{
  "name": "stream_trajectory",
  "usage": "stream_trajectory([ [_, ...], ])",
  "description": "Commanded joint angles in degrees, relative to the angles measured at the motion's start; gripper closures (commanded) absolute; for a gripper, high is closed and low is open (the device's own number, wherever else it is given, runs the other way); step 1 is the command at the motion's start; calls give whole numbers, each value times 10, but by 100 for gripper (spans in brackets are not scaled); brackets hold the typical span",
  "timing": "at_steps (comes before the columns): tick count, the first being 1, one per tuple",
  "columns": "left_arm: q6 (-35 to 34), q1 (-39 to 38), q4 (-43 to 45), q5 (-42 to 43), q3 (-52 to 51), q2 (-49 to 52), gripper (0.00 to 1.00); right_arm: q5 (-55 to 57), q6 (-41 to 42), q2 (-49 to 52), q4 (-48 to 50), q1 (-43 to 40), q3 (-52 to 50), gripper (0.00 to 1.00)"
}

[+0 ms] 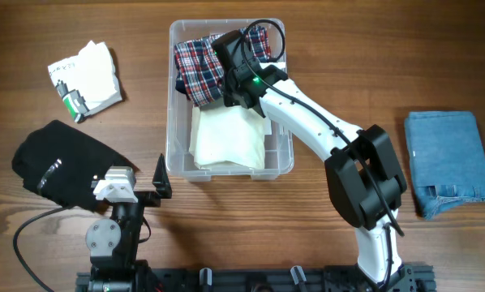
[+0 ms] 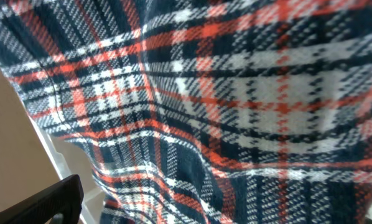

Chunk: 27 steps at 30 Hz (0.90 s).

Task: Pack container
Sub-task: 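Lower the plaid shirt into the container's upper half, then press and adjust the plaid shirt flat with the right gripper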

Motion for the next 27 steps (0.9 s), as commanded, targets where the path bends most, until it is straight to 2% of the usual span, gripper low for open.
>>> stream_trajectory([
  [1,9,2,0,2,-4,2,0,-45,-29,11,-10,-8,7,0],
  [10,9,2,-1,2,-4,2,0,-131,-30,6,-58,-21,7,0],
  [18,9,2,0,2,-4,2,0,-92,-130,-44,-77,-21,7,0],
  [23,9,2,0,2,-4,3,0,-40,-250,-92,-115,-21,7,0],
  [26,9,2,0,2,-4,3,0,-41,-372,-113,-105,-21,7,1],
  [27,9,2,0,2,-4,3,0,-41,-413,-118,-100,-21,7,4],
])
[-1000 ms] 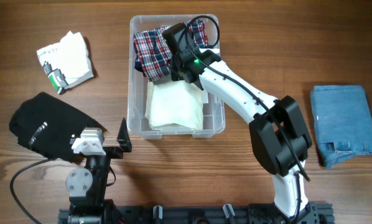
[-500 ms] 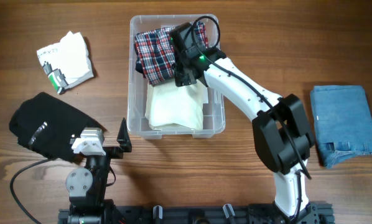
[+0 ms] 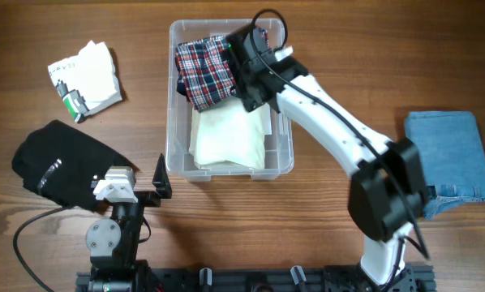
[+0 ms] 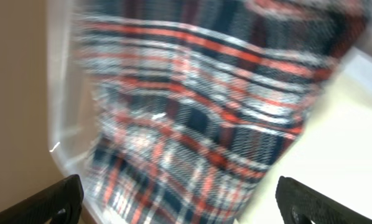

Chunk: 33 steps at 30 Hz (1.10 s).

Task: Pack container
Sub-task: 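Press and adjust the plaid shirt flat with the right gripper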

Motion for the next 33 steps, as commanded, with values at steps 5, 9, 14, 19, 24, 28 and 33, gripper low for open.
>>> stream_trajectory([
  [5,9,2,-1,3,-4,3,0,-7,-420,-42,47,0,7,49],
  [9,9,2,-1,3,-4,3,0,-13,-579,-31,53,0,7,88],
  [14,9,2,-1,3,-4,3,0,-54,-719,-10,91,0,7,96],
  [19,9,2,0,3,-4,3,0,-120,-772,8,163,1,7,96],
  [24,9,2,0,3,-4,3,0,-121,-780,38,205,8,7,96],
  [28,9,2,-1,3,-4,3,0,-123,-780,75,231,17,7,96],
  [33,9,2,-1,3,-4,3,0,-122,-779,134,255,33,7,96],
])
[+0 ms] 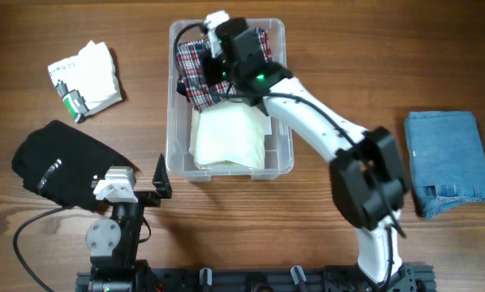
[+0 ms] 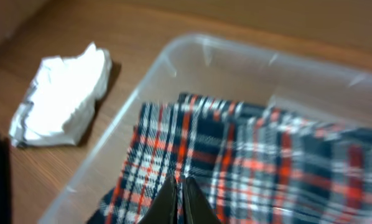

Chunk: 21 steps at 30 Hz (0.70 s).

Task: Pack container
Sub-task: 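Press and adjust the plaid shirt flat with the right gripper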

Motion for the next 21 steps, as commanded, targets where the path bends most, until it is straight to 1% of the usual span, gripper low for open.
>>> stream_trajectory([
  [1,9,2,0,3,-4,2,0,-11,-12,63,17,18,7,96],
  [5,9,2,-1,3,-4,2,0,-11,-12,109,25,21,7,96],
  [9,9,2,-1,3,-4,2,0,-11,-12,103,26,11,15,96],
  [13,9,2,0,3,-4,2,0,-11,-13,64,20,3,42,96],
  [16,9,2,0,3,-4,2,0,0,-13,17,13,-4,63,96],
  [18,9,2,0,3,-4,2,0,17,-13,-10,11,-8,65,96],
  [21,9,2,-1,3,-4,2,0,76,-13,-43,-7,-14,65,96],
])
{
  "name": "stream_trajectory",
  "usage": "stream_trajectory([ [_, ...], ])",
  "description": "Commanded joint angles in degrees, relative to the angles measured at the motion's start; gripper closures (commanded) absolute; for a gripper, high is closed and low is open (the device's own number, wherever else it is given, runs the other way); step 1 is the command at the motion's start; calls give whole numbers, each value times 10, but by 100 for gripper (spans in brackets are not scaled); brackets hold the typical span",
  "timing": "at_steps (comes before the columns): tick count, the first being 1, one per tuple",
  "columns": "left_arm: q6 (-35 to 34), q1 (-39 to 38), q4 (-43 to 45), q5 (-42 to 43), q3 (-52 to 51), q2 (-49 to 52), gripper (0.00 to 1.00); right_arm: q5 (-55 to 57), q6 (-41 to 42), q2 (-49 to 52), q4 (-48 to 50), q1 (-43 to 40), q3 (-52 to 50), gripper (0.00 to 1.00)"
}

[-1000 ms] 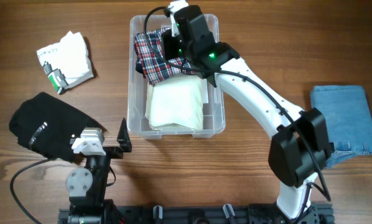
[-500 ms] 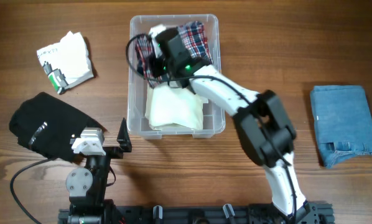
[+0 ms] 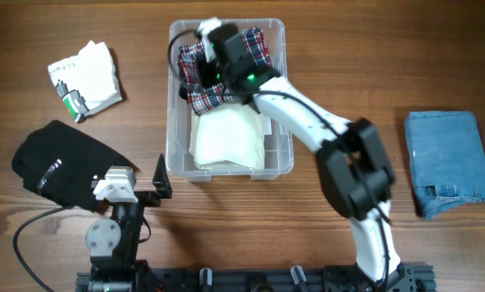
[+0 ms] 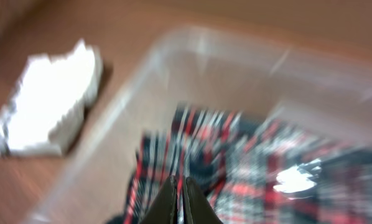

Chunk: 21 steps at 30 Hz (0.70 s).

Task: Pack container
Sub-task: 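Press and adjust the plaid shirt flat with the right gripper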

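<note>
A clear plastic container stands at the table's middle back. Inside it a folded cream cloth lies at the near end and a red-and-navy plaid cloth is bunched at the far end. My right gripper reaches into the far left part of the container, low over the plaid cloth. In the blurred wrist view the right gripper is shut, its tips against the plaid. My left gripper is parked near the front edge, away from the container.
On the table left of the container lie a crumpled white cloth, whose white cloth shape also shows beyond the container wall, and a black garment. Folded blue jeans rest at the far right.
My right gripper, still shut, has shifted a little left and lower over the plaid cloth, which now looks more bunched. The wrist view has blurred. The left arm has not moved.
The plaid cloth first filled the right wrist view, hanging close over the container. Then the fingers stood wide open with the plaid lying at the container's far end. Later the gripper was shut above the plaid's left edge, and now its tips sit on it.
</note>
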Motion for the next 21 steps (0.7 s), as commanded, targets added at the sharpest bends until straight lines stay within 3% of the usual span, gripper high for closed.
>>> stream_trajectory([
  [1,9,2,0,2,-4,2,0,75,-11,-72,-15,-10,28,96],
  [10,9,2,-1,2,-4,2,0,94,-5,-22,-87,-38,25,96],
  [21,9,2,0,2,-4,2,0,69,64,47,-139,-80,17,96],
])
